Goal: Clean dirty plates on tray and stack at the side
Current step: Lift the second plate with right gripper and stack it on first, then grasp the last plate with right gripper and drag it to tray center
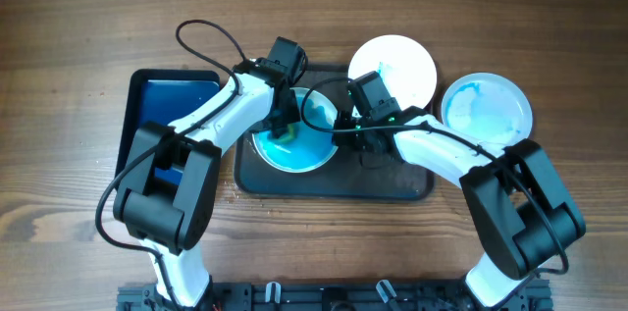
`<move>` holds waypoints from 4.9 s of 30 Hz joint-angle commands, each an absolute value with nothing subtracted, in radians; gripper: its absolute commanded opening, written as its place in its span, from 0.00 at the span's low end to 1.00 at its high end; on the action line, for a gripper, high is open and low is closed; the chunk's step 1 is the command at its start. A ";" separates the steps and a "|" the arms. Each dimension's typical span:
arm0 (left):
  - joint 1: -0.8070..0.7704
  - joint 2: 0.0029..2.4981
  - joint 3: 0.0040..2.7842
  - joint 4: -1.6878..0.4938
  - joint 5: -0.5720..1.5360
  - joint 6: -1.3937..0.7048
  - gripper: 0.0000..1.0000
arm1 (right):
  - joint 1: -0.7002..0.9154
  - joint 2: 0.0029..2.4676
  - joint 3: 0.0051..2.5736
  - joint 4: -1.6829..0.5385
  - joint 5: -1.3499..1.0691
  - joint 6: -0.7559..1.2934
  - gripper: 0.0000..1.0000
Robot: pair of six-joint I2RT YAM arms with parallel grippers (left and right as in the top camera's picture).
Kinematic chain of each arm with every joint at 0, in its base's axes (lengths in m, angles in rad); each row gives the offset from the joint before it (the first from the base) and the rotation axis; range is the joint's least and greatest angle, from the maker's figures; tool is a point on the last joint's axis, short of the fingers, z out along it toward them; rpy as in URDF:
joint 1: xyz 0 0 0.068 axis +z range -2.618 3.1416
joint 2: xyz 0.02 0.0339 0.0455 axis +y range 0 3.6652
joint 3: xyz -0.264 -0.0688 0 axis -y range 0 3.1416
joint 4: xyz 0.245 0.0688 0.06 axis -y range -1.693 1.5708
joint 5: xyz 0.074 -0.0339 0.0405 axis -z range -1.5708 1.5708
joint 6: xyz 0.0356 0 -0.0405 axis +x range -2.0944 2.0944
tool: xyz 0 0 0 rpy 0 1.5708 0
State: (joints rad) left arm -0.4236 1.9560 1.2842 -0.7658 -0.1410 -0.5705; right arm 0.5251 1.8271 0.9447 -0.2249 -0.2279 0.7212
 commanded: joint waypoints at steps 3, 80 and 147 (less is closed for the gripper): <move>-0.423 1.990 1.259 -0.798 -0.330 -0.634 0.04 | 0.524 1.842 0.948 -0.236 -0.271 0.703 0.04; -0.124 1.584 1.261 -0.881 -0.109 -0.580 0.04 | -0.123 1.388 1.091 -0.823 0.033 0.498 0.05; -0.214 1.672 1.261 -0.827 -0.108 -0.580 0.04 | 0.274 1.911 1.327 -0.833 -0.282 0.435 0.04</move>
